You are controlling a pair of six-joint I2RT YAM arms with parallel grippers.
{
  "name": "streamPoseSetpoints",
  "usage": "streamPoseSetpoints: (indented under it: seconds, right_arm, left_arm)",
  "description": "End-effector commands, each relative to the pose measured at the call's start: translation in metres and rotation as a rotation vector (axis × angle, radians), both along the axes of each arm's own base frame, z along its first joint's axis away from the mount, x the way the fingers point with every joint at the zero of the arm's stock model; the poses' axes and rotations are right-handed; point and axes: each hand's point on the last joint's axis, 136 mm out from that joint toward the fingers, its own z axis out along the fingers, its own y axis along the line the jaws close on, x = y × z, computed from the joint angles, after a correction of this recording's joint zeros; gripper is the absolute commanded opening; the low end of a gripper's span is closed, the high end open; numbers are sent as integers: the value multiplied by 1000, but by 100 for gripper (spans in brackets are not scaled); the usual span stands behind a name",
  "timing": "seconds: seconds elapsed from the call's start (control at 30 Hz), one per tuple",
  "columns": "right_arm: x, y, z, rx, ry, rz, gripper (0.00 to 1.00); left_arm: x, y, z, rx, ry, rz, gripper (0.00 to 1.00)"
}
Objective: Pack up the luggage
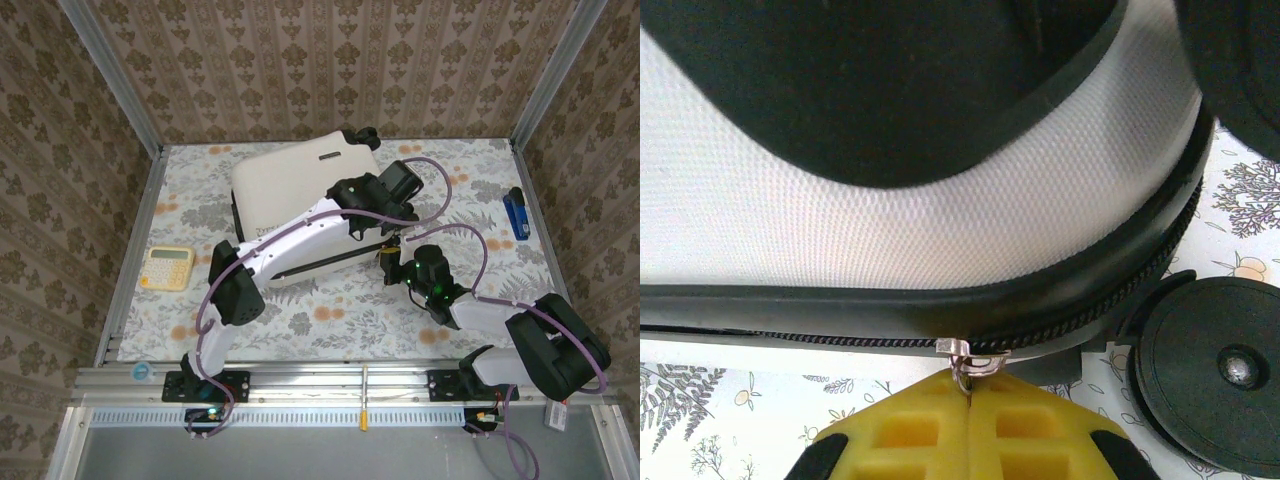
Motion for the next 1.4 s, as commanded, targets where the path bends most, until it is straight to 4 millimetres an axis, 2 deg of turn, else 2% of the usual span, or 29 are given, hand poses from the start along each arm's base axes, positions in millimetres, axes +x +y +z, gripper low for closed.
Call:
streamPoseSetpoints:
  seconds: [0.0, 0.13, 0.33, 0.43, 0.57, 0.83, 0.97, 1.13, 1.2, 1.27, 1.37]
  right_arm:
    - [2, 8, 13, 27, -21, 14, 0]
    - [7, -1, 11, 10, -15, -42, 0]
    - [15, -27, 5, -23, 11, -193, 0]
    - [17, -38, 3, -23, 23, -253, 0]
    - [18, -38, 5, -17, 28, -247, 0]
    - [2, 11, 18, 60, -16, 0, 0]
    - [-13, 44, 27, 51, -56, 87, 0]
    - [-27, 80, 29, 45, -94, 152, 0]
    - [-27, 87, 29, 48, -107, 145, 0]
    - [-22, 88, 15, 27, -82, 110, 0]
    - [-13, 81, 9, 18, -78, 40, 0]
  left_arm:
    - [1, 24, -21, 142, 17, 55, 77]
    - [3, 31, -30, 166, 32, 69, 76]
    - [7, 45, -39, 179, 45, 85, 75]
    - [11, 52, -49, 176, 63, 86, 74]
    - [14, 62, -56, 166, 81, 98, 73]
    - [7, 77, -63, 106, 104, 42, 71]
    - [2, 95, -68, 116, 106, 27, 71]
    - [-4, 123, -67, 116, 107, 20, 70]
    - [-3, 135, -63, 91, 111, 43, 70]
    - [-1, 146, -59, 64, 119, 77, 70]
    - [-1, 151, -56, 40, 124, 109, 69]
